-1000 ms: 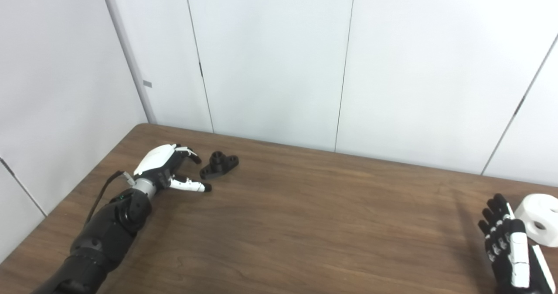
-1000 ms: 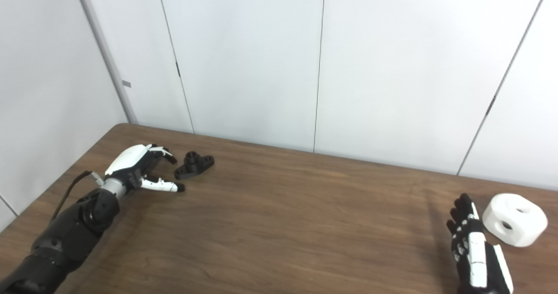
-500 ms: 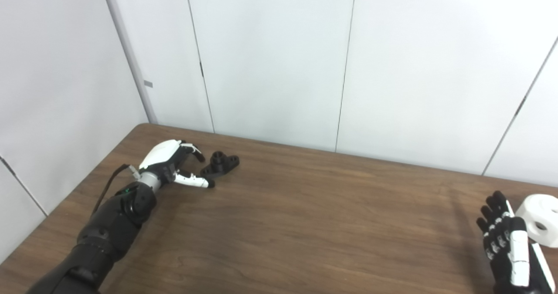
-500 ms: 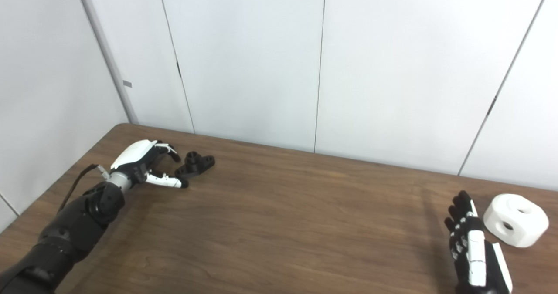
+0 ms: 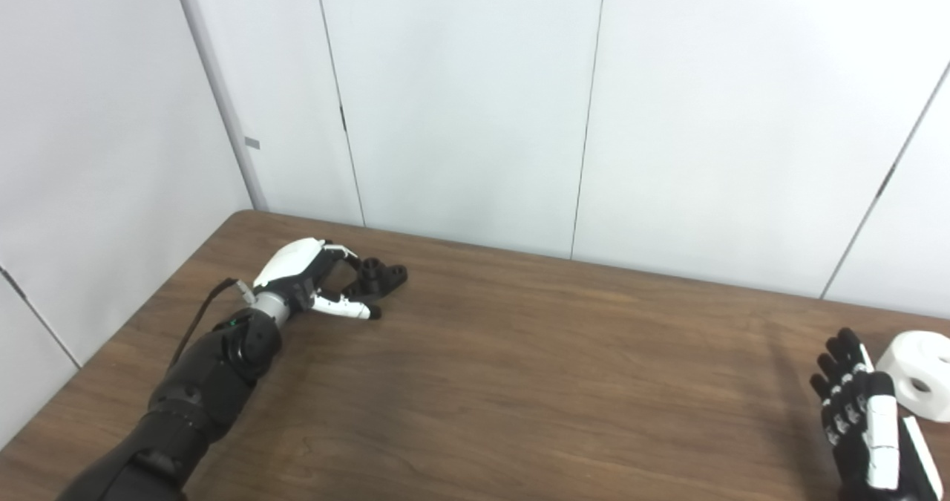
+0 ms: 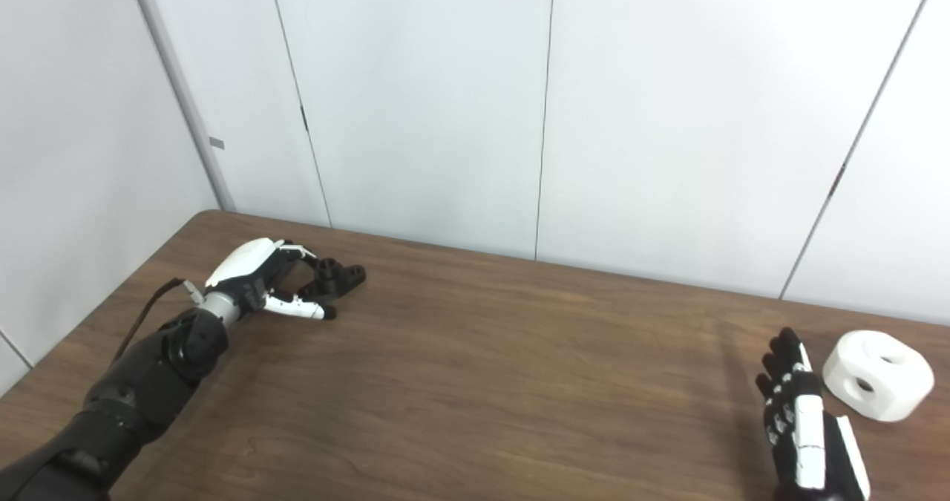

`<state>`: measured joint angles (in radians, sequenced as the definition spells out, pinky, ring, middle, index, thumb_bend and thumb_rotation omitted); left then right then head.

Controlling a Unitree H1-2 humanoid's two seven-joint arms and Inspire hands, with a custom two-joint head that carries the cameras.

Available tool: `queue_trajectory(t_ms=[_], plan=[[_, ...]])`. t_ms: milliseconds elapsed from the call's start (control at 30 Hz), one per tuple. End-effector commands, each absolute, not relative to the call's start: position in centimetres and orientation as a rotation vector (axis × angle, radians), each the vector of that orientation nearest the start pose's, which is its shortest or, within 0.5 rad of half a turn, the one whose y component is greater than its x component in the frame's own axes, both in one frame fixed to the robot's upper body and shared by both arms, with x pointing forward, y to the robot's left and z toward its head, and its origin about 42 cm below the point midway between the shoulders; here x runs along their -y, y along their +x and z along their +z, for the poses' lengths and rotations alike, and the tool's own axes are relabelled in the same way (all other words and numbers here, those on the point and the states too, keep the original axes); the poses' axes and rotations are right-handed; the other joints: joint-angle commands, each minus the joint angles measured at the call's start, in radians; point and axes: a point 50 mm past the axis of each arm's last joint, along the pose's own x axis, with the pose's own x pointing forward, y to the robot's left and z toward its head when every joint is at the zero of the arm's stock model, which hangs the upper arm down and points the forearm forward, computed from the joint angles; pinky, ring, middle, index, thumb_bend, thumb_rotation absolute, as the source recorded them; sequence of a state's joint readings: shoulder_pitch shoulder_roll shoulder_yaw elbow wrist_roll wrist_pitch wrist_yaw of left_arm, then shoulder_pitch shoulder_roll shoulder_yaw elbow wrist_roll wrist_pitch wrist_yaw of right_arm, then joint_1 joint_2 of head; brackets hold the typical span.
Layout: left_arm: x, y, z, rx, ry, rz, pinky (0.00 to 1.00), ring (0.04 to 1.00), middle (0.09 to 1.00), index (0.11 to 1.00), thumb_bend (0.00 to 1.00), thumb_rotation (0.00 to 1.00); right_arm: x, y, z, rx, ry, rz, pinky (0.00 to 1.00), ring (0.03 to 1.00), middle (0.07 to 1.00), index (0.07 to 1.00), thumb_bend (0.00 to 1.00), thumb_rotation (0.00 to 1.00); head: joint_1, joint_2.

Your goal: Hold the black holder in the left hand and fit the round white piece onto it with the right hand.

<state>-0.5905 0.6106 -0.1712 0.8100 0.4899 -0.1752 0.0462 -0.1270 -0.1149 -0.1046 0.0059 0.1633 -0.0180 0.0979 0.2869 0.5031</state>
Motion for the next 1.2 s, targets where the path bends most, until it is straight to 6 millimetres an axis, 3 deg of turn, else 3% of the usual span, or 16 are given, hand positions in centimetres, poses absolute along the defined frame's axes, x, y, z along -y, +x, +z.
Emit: queue_trajectory(t_ms=[0, 200, 300, 333, 367, 400, 467, 667, 1167], plan=[[-42.5, 46.1, 18.9, -0.020, 1.131, 0.015, 1.00, 0.982, 0.888, 0.737, 1.00, 0.39, 26.0, 32.9, 15.7, 0.237, 0.042, 0.028, 1.00, 1.000, 1.000, 1.000, 0.51, 1.00, -0.001, 0.002], [-42.3, 46.3, 18.9, -0.003, 1.120, 0.012, 1.00, 0.970, 0.876, 0.716, 1.00, 0.36, 26.0, 32.8, 15.7, 0.242, 0.043, 0.029, 1.00, 1.000, 1.000, 1.000, 0.54, 1.00, -0.006, 0.004], [-42.4, 46.5, 18.9, 0.012, 1.109, 0.018, 1.00, 0.958, 0.859, 0.661, 0.96, 0.27, 26.0, 32.7, 15.8, 0.240, 0.054, 0.023, 1.00, 1.000, 1.000, 1.000, 0.53, 1.00, -0.006, 0.002], [-42.4, 46.5, 19.0, 0.028, 1.106, 0.020, 0.99, 0.951, 0.846, 0.618, 0.92, 0.20, 26.0, 32.6, 15.8, 0.240, 0.058, 0.023, 1.00, 1.000, 1.000, 1.000, 0.51, 1.00, -0.006, 0.003], [-42.4, 46.6, 19.0, 0.044, 1.103, 0.023, 0.99, 0.945, 0.833, 0.555, 0.73, 0.13, 25.9, 32.6, 15.8, 0.242, 0.058, 0.022, 1.00, 1.000, 1.000, 1.000, 0.51, 1.00, -0.008, 0.002], [-42.4, 46.6, 19.0, 0.058, 1.102, 0.022, 0.98, 0.939, 0.819, 0.521, 0.63, 0.10, 25.9, 32.6, 15.8, 0.244, 0.056, 0.021, 1.00, 1.000, 1.000, 1.000, 0.50, 1.00, -0.009, 0.003], [-42.4, 46.6, 19.1, 0.079, 1.110, 0.019, 0.98, 0.931, 0.787, 0.491, 0.54, 0.06, 26.0, 32.6, 15.8, 0.245, 0.050, 0.018, 1.00, 1.000, 1.000, 1.000, 0.51, 1.00, -0.008, 0.007], [-42.2, 46.8, 19.3, 0.108, 1.129, -0.001, 1.00, 0.925, 0.743, 0.483, 0.52, 0.04, 26.0, 32.6, 16.1, 0.250, 0.063, 0.027, 1.00, 1.000, 1.000, 1.000, 0.49, 1.00, -0.007, 0.008], [-40.5, 46.7, 20.1, 0.169, 1.112, -0.052, 1.00, 0.943, 0.760, 0.483, 0.52, 0.04, 25.8, 33.0, 16.3, 0.261, 0.074, 0.031, 1.00, 1.000, 1.000, 1.000, 0.49, 1.00, -0.026, 0.014]])
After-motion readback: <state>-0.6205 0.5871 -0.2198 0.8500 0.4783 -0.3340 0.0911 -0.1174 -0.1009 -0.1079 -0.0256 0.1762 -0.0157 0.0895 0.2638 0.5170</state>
